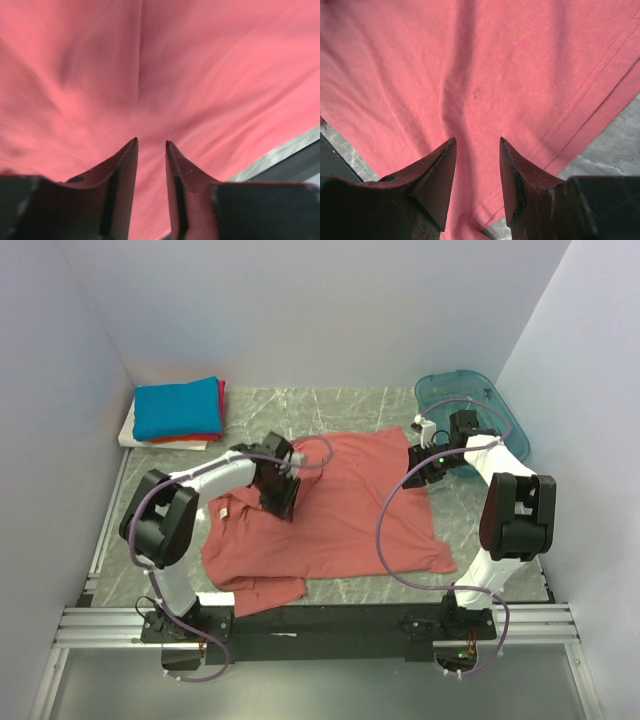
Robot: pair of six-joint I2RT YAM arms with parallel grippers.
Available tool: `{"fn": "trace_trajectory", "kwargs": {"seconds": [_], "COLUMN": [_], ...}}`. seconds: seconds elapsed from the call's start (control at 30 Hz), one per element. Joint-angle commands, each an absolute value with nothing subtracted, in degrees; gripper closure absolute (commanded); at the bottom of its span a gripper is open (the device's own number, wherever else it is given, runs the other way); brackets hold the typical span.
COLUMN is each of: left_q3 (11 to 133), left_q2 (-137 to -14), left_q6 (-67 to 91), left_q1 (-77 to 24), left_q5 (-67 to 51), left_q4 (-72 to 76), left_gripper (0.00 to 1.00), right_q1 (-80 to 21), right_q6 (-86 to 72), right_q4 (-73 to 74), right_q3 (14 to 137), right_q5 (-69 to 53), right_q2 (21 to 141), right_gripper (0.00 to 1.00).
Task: Fold and stack the t-shirts
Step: Flatten the tshirt out
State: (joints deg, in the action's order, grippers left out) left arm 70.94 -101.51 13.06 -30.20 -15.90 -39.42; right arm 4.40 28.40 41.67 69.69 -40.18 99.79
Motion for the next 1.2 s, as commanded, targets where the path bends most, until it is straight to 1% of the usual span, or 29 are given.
{"fn": "trace_trajectory", "kwargs": {"seconds": [0.0, 0.07, 0.2, 0.33, 0.47, 0.7, 0.93, 1.13, 1.17], "left_q3": [68.21, 68.99, 70.84, 72.07, 74.26, 73.04, 69.70, 68.38, 68.38], "left_q2": [-99.24, -95.82, -90.80, -90.87, -97.01, -101.77, -103.09, -104.94, -105.20], "left_q6": [13.79, 14.76, 16.61, 17.66, 20.03, 26.88, 33.48, 37.26, 37.96], "left_q1": [-30.50, -30.50, -30.50, -30.15, -29.79, -29.18, -29.18, -28.22, -28.04], "left_q5": [-16.45, -12.06, -7.30, -3.35, -4.30, -6.41, -0.80, -0.18, 1.56], "left_q4": [-39.13, -37.80, -33.85, -33.13, -34.10, -31.29, -28.48, -24.97, -24.70], "left_gripper": [0.62, 0.57, 0.53, 0.49, 0.50, 0.54, 0.53, 0.54, 0.55], "right_q1": [4.83, 4.83, 4.83, 4.75, 4.83, 5.36, 5.36, 5.45, 5.54], "right_q6": [29.53, 29.36, 29.36, 29.27, 29.35, 29.62, 29.62, 29.71, 29.79], "right_q4": [42.28, 42.28, 42.45, 42.28, 42.10, 41.84, 41.66, 41.66, 41.66], "right_q3": [69.70, 69.61, 69.61, 69.43, 69.00, 68.38, 68.29, 68.20, 68.20], "right_q5": [-41.31, -41.22, -41.48, -41.66, -41.57, -41.83, -42.19, -42.36, -42.36], "right_q2": [97.12, 97.03, 97.03, 96.94, 96.77, 96.76, 97.03, 97.12, 96.95], "right_gripper": [0.53, 0.53, 0.53, 0.53, 0.53, 0.53, 0.53, 0.53, 0.53]}}
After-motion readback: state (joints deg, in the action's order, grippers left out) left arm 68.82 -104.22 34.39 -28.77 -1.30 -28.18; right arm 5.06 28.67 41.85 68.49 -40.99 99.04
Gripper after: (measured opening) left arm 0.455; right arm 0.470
